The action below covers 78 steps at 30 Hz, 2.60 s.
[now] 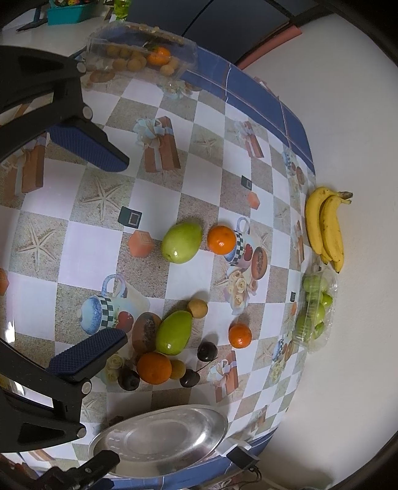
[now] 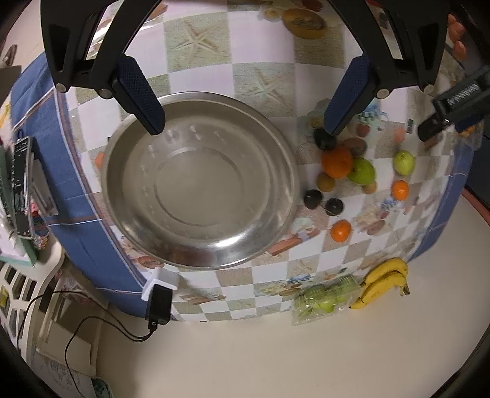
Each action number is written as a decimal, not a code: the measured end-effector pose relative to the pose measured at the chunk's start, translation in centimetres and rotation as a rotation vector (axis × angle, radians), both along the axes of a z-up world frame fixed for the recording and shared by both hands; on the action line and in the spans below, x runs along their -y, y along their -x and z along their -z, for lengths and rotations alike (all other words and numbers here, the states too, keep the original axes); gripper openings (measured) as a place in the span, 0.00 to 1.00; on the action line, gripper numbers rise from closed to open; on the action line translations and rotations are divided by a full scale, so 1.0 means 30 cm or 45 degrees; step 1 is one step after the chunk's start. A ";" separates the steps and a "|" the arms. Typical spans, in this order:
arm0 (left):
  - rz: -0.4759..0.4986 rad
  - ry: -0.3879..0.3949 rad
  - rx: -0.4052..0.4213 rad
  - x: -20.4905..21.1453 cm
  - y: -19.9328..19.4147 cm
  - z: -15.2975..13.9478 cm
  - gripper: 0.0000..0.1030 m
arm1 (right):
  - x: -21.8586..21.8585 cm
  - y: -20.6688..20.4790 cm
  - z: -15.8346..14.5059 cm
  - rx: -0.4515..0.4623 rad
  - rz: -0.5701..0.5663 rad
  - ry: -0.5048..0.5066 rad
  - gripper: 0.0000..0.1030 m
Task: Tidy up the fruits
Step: 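Move the right tool toward a dark plum while the left tool approaches a green mango, then close the right tool on the dark plum while the left tool closes on the green mango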
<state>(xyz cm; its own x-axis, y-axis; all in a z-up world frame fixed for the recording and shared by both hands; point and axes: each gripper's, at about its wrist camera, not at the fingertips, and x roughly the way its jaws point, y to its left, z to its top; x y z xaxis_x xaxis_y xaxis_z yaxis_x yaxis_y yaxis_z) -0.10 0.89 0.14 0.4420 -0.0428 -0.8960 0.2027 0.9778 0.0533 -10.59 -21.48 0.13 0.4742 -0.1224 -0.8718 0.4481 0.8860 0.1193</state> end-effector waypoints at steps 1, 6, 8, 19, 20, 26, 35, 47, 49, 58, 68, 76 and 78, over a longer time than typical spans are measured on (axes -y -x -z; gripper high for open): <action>0.000 0.011 -0.007 -0.001 -0.006 -0.002 1.00 | -0.002 -0.006 -0.006 0.005 -0.004 -0.012 1.00; -0.084 0.083 -0.008 -0.019 -0.084 -0.050 1.00 | -0.022 -0.080 -0.071 0.070 -0.049 -0.061 1.00; -0.147 0.118 -0.019 -0.030 -0.131 -0.070 1.00 | -0.029 -0.122 -0.102 0.109 -0.062 -0.084 1.00; -0.202 0.187 -0.063 0.014 -0.239 -0.052 1.00 | -0.082 -0.272 -0.047 0.055 -0.147 -0.091 1.00; -0.205 0.173 -0.063 0.021 -0.241 -0.046 1.00 | -0.085 -0.274 -0.034 0.042 -0.154 -0.089 1.00; -0.188 0.184 -0.105 0.048 -0.248 0.007 1.00 | -0.123 -0.302 0.045 -0.039 -0.245 -0.111 0.98; -0.154 0.217 -0.150 0.035 -0.242 0.055 0.99 | -0.197 -0.318 0.096 -0.112 -0.394 -0.092 0.84; -0.059 0.342 -0.363 0.125 -0.255 0.174 0.88 | -0.200 -0.341 0.192 -0.260 -0.422 -0.083 0.63; -0.046 0.342 -0.371 0.138 -0.259 0.182 0.87 | -0.204 -0.345 0.199 -0.269 -0.433 -0.068 0.59; -0.010 0.330 -0.392 0.178 -0.290 0.211 0.82 | -0.205 -0.359 0.239 -0.318 -0.426 -0.058 0.49; -0.015 0.388 -0.409 0.194 -0.297 0.225 0.61 | -0.215 -0.370 0.239 -0.306 -0.435 -0.082 0.33; -0.035 0.419 -0.411 0.193 -0.299 0.219 0.53 | -0.215 -0.378 0.234 -0.301 -0.431 -0.085 0.26; -0.045 0.421 -0.401 0.179 -0.296 0.211 0.53 | -0.220 -0.376 0.231 -0.298 -0.438 -0.091 0.26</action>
<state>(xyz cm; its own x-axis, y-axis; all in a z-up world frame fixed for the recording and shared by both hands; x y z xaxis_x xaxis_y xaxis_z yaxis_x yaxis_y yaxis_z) 8.78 -4.50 -6.19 0.1568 -0.3389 -0.9277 0.1249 0.9386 -0.3217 0.70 -14.88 -6.79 0.2652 0.0734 -0.9614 0.1498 0.9819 0.1163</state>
